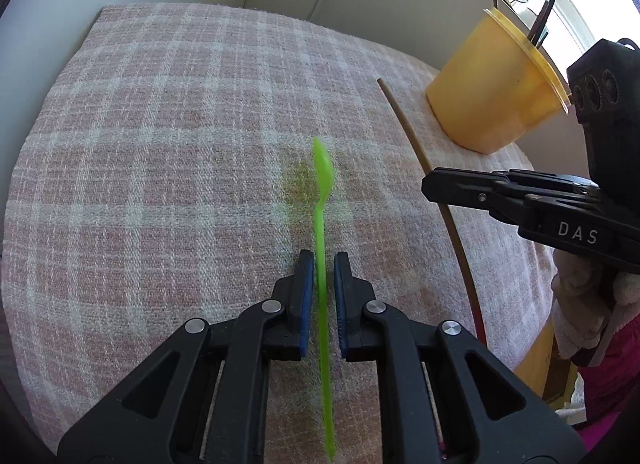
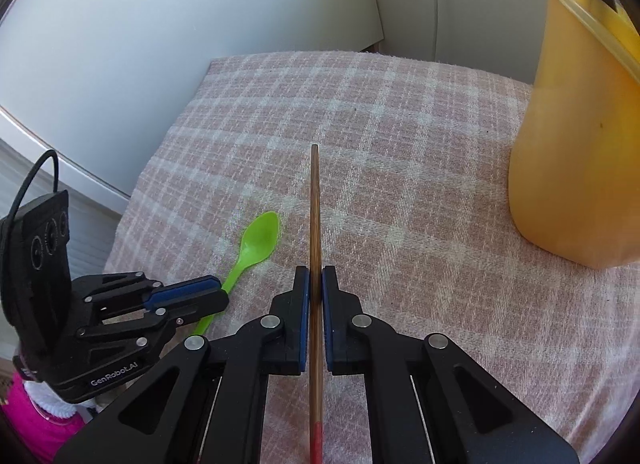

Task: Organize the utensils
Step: 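Close the right tool on the red-tipped wooden chopstick while the left tool grasps the green spoon, then lift the spoon and chopstick upright and carry them over the yellow container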

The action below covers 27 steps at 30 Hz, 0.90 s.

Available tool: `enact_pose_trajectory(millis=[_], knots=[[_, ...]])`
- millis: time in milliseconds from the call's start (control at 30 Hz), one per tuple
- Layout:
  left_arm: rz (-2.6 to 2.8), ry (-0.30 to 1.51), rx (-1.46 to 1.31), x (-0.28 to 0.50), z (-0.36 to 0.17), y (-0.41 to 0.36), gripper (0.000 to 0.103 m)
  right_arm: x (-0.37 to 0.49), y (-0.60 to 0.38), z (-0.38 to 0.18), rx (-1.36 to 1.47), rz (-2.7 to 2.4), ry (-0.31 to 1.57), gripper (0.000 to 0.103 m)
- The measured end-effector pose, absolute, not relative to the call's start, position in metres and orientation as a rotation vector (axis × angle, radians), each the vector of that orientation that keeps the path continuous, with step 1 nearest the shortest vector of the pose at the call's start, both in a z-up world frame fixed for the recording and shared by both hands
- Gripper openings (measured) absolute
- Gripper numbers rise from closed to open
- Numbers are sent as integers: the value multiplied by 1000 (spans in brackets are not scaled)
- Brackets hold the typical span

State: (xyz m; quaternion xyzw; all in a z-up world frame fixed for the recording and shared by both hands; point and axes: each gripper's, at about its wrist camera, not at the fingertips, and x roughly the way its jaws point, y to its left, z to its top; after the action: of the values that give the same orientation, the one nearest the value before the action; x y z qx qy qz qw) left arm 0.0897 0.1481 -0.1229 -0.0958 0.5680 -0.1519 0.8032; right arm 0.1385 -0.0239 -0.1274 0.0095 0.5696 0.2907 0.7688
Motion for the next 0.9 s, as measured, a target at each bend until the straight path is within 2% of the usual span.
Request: enact_pose_trajectory(millis=[167, 200, 333, 633, 900], knots=[[-354, 1285, 2, 103, -114, 128, 9, 132, -28, -121, 6, 636, 1200, 5], [-359, 1279, 37, 106, -118, 129, 7, 131, -29, -119, 3, 635, 1193, 5], [-349, 1250, 32, 111, -116, 132, 4, 125, -36, -111, -13, 628, 1151, 5], [-370, 1034, -178, 86, -63, 150, 4, 112, -68, -83, 27, 641, 1054, 5], [-429, 838, -198, 79, -9, 122, 4, 94, -105, -46, 62, 636, 897, 5]])
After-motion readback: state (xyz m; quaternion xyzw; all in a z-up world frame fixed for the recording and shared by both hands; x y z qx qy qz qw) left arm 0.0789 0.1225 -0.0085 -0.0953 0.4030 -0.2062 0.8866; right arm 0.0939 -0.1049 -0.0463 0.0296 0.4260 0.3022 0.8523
